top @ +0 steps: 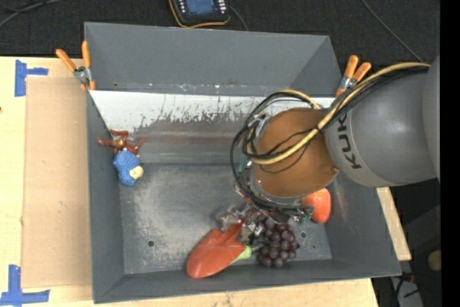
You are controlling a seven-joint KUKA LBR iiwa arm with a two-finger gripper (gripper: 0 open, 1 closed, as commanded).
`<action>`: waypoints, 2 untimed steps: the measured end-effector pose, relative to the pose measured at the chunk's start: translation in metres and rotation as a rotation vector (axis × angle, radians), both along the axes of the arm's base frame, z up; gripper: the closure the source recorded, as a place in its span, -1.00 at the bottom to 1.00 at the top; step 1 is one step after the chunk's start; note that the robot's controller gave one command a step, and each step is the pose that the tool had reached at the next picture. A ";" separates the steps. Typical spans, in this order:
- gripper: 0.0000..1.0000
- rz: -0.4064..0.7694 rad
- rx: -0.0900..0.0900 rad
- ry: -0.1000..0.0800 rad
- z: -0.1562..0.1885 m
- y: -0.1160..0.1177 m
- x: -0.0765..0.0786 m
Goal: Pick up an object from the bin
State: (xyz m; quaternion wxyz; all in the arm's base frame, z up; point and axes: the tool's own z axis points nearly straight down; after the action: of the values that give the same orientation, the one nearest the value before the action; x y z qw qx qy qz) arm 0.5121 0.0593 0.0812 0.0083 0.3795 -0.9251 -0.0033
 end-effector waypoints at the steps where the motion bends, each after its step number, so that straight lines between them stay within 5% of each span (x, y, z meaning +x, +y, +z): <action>1: 1.00 -0.003 0.001 0.000 0.012 0.001 0.000; 2: 1.00 -0.004 0.001 0.011 0.042 0.001 -0.003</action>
Offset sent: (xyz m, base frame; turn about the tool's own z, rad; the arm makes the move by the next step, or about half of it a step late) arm 0.0001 0.0004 0.0997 0.0018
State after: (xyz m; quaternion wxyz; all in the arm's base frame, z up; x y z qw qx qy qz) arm 0.5092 0.0601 0.1231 0.0132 0.3779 -0.9258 -0.0057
